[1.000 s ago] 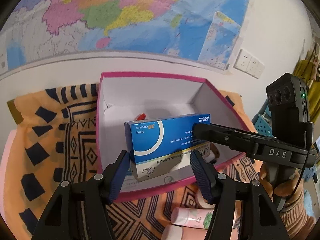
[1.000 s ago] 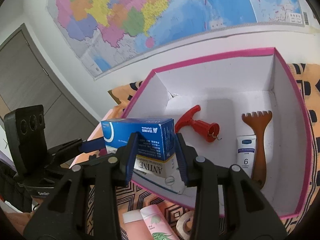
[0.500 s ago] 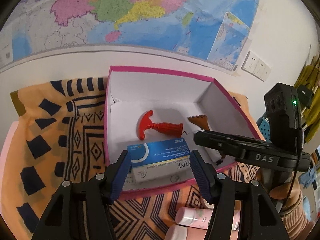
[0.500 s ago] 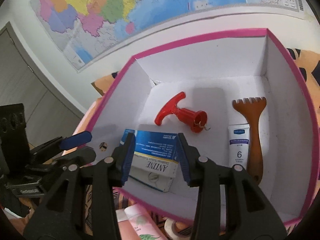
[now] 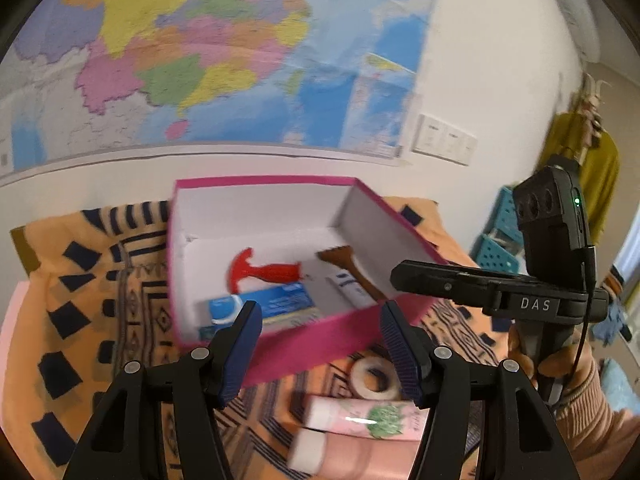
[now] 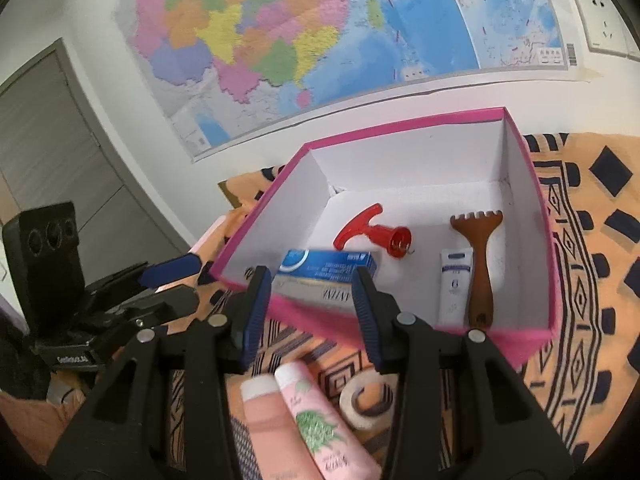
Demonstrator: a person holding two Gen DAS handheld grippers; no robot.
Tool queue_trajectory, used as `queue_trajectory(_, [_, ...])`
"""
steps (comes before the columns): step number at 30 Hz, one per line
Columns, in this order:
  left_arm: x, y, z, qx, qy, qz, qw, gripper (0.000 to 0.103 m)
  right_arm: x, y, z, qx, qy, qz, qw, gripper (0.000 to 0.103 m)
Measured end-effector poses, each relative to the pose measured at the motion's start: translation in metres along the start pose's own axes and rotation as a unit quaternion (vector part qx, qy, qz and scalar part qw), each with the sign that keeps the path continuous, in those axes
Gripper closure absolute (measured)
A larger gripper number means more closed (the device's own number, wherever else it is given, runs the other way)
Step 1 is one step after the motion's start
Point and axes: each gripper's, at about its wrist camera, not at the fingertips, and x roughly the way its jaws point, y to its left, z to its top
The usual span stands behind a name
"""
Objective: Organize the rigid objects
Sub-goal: 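Lift the ANTINE box with the left gripper and lower it into the pink box, then move the right gripper to the white tape roll and grasp its rim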
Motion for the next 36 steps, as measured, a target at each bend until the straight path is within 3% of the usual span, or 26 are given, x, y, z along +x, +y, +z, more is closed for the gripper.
queue_trajectory(7, [0.017,-0.018,-0.02,0.015,0.036,-0.023,0.999,0.041,-0.005,-0.006,-0.035,-0.003,0.028,-0.018,0.999,0.059])
queue_trajectory(15, [0.047,-0.027,-0.045,0.015,0.088,-0.029,0.9956,0.041,0.009,-0.041,-0.071,0.055,0.072,-0.038,0.995,0.059])
queue_trajectory(28, [0.071,-0.034,-0.056,0.019,0.127,-0.034,0.9912,0.041,0.034,-0.054,-0.084,0.055,0.102,-0.079,0.99,0.06])
queue_trajectory(36, [0.077,-0.033,-0.057,0.019,0.137,-0.033,0.9899,0.041,0.045,-0.043,-0.084,0.009,0.113,-0.115,0.987,0.078])
